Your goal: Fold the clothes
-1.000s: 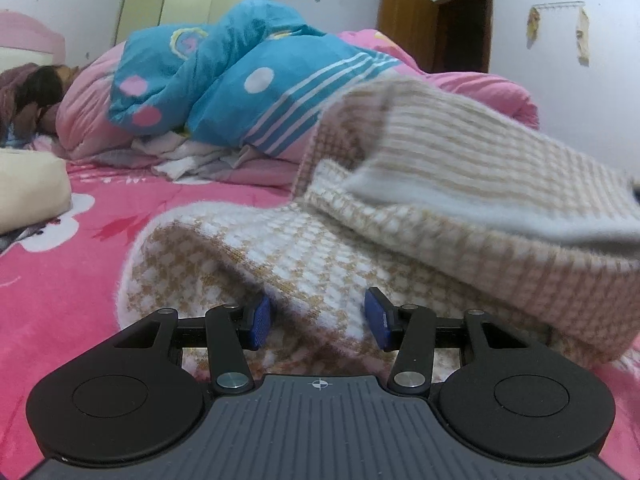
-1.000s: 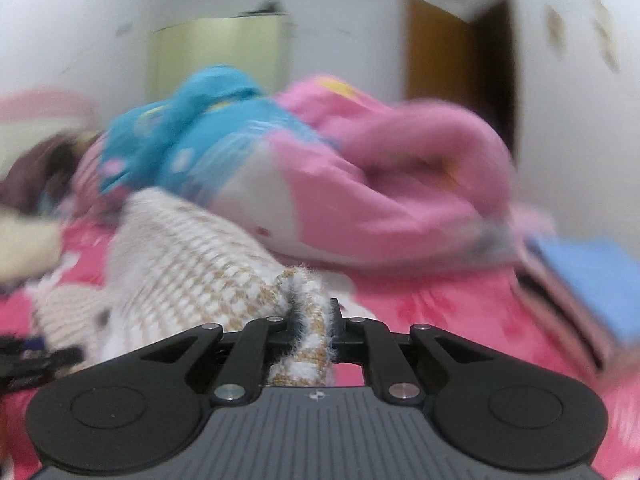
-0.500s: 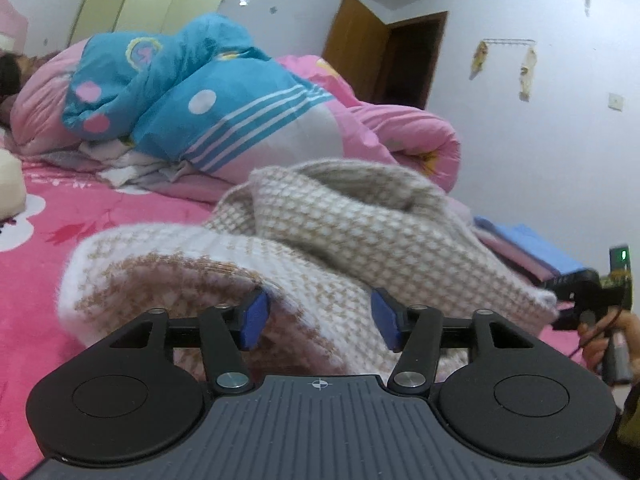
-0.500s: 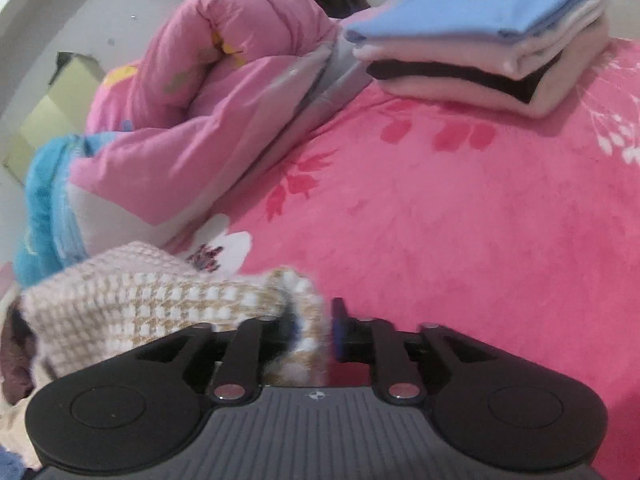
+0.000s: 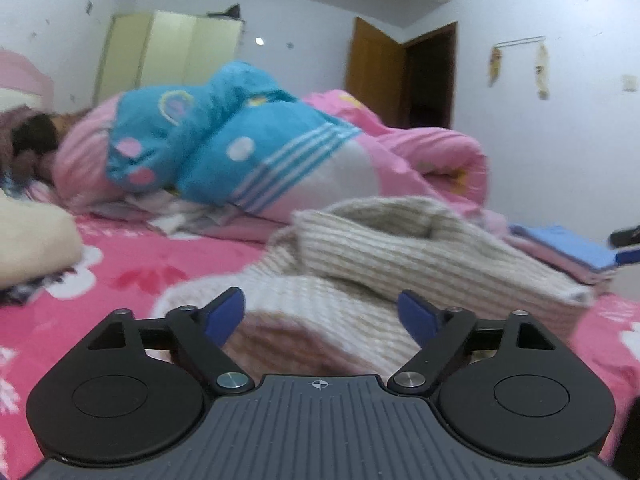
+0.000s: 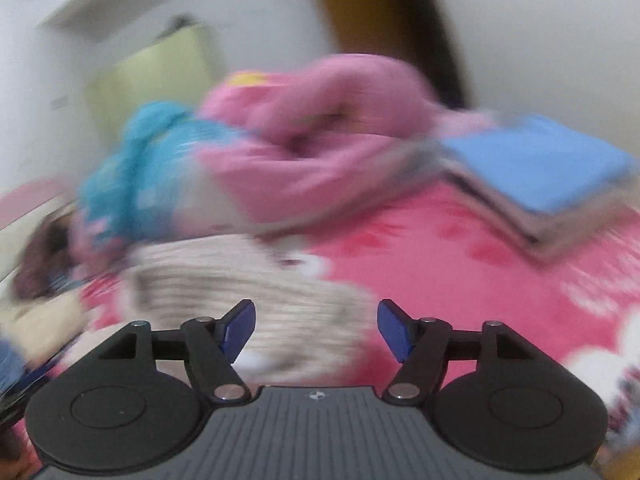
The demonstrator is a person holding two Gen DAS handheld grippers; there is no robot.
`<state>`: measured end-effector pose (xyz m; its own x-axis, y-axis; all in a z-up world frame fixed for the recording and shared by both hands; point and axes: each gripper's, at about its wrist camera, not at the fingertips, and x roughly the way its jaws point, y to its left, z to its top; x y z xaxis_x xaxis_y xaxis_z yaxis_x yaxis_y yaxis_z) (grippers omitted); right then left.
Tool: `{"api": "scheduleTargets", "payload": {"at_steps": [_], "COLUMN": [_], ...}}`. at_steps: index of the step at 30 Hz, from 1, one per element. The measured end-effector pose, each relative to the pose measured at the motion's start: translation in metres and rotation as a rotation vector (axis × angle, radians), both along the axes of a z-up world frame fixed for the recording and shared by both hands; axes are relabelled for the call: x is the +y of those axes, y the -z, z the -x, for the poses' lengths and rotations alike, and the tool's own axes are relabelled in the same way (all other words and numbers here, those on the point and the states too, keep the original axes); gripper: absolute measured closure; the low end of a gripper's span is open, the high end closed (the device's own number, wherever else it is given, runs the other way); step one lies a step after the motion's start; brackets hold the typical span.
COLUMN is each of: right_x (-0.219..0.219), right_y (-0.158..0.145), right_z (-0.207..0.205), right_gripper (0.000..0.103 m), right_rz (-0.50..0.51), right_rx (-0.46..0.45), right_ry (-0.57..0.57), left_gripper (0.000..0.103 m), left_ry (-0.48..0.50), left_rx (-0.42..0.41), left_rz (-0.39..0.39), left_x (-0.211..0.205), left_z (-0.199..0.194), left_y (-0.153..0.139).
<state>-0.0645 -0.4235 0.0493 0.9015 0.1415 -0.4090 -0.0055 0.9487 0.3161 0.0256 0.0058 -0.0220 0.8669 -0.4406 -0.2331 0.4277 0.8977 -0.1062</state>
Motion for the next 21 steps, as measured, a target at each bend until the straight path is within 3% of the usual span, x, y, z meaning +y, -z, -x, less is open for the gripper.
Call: {"api": "scheduleTargets", "payload": {"at_steps": [1,4,8,15,16,17,18,19,21], "right_x": [0.015,0.066,0.128,0.202,0.207,0.210,0.207,0.202,0.193], "right_y": [-0.004,-0.008,-0.006,0.029,0.034,0.039,0.039,0.036,0.032], "right_z": [-0.008,-0.052,-0.118,-0.219,-0.224,-0.226,-0.221,-0.215,-0.202], "right_gripper": [0.029,0.029,0.029,0.029,0.041,0.074,0.091,0.098,0.099], "right_rz": [0.009,0.040,0.127,0.303,0.315,0.326,0.306,0.276,0.216], "right_rx": [-0.010,-0.013,-0.003,0.084,0.099,0.113,0.110,0.101,0.083], "right_ry": [-0.064,-0.243,-0.380,-0.433,-0.439,-0.444,-0.446,-0.445,-0.445], "left_gripper": [0.004,0.007,0.028,0.047,0.050,0.053,0.054,0.056,0.059], "left_ry": [-0.020,-0.099,-0.131,-0.109,-0.108,-0.107,-0.107,-0.106,-0.105], "left_rx": [-0.003,0.041,0.145,0.177,0.179,0.180,0.181,0.181,0.176], "left_rz": [-0.017,-0.091,-0.099,-0.069,-0.067,-0.061,-0.055,-0.050,-0.044], "left_x": [-0.003,-0.014,-0.012,-0.003,-0.003,-0.002,-0.002,-0.001,-0.001], "left_z": [-0.008,-0.041,-0.067,-0.065,-0.064,-0.064,-0.063,-0.062,-0.062], "left_y": [0.001,0.017,0.040,0.049,0.049,0.049,0.049,0.049,0.048]}}
